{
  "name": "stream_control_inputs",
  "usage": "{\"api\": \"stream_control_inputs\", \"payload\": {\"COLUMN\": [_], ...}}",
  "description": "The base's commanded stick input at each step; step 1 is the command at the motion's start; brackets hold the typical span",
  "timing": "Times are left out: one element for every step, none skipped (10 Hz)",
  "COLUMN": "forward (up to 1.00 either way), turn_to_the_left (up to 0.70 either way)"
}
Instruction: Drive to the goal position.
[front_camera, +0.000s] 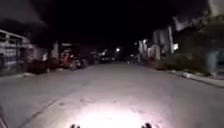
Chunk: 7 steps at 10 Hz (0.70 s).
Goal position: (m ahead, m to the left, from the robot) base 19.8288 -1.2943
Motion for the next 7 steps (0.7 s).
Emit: {"api": "stream_control_inputs", "payload": {"forward": [0.0, 0.0, 0.04, 0.09, 0.85, 0.85, 0.85], "turn_to_the_left": [-0.85, -0.85, -0.57, -0.17, 0.0, 0.0, 0.0]}}
